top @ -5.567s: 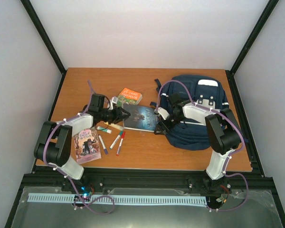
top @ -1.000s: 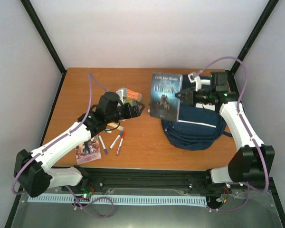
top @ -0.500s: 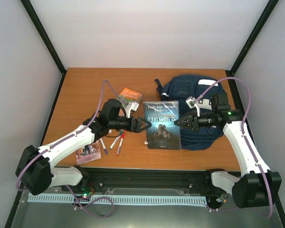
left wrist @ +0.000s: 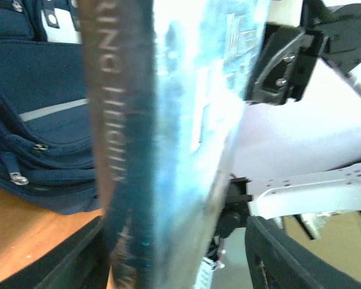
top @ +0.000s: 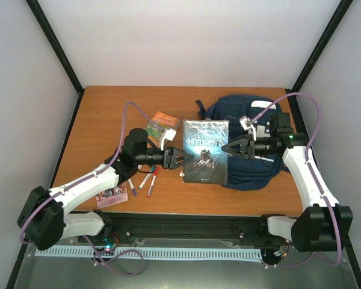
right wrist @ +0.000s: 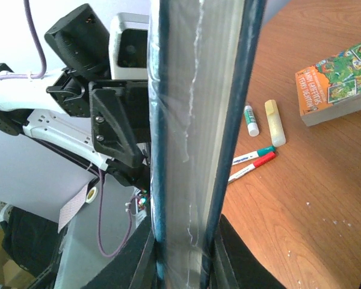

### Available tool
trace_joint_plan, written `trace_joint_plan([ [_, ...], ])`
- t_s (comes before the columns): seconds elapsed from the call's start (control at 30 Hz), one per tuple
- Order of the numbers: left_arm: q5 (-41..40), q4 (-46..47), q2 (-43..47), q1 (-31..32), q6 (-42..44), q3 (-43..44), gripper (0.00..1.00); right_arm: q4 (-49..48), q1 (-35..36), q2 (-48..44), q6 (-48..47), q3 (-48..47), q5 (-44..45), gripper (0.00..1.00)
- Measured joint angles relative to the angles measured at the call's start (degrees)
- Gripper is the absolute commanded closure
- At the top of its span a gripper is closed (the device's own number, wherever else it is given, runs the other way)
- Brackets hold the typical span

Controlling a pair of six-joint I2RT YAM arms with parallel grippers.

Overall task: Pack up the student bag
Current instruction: Pick up the book from the center of the board.

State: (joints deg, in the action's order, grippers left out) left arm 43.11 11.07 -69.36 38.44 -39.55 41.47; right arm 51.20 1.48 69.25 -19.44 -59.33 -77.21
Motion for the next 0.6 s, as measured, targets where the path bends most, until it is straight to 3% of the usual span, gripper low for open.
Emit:
trace_joint_plan([
  [0.2,1.70,3.45,-0.33,-0.26,-2.12,-0.09,0.75,0.26,-1.05,1.22,0.24,0.00,-2.01,0.97],
  [0.33,3.96,6.14,-1.31,-0.44,-3.30,-0.09,0.90,0.46,-1.57,1.22,0.52,0.02,-3.26,0.92],
  [0.37,4.50,7.02,-1.49,-0.46,-3.63,-0.09,0.94,0.46,-1.81,1.22,0.59,0.02,-3.61,0.86],
  [0.47,5.18,8.94,-2.23,-0.55,-5.14,-0.07,0.99,0.39,-2.29,1.20,0.83,0.07,-4.31,0.56],
  [0.6,5.49,11.50,-3.43,0.11,-8.11,0.04,0.99,-1.51,-2.40,1.11,1.20,0.74,-4.59,0.35],
])
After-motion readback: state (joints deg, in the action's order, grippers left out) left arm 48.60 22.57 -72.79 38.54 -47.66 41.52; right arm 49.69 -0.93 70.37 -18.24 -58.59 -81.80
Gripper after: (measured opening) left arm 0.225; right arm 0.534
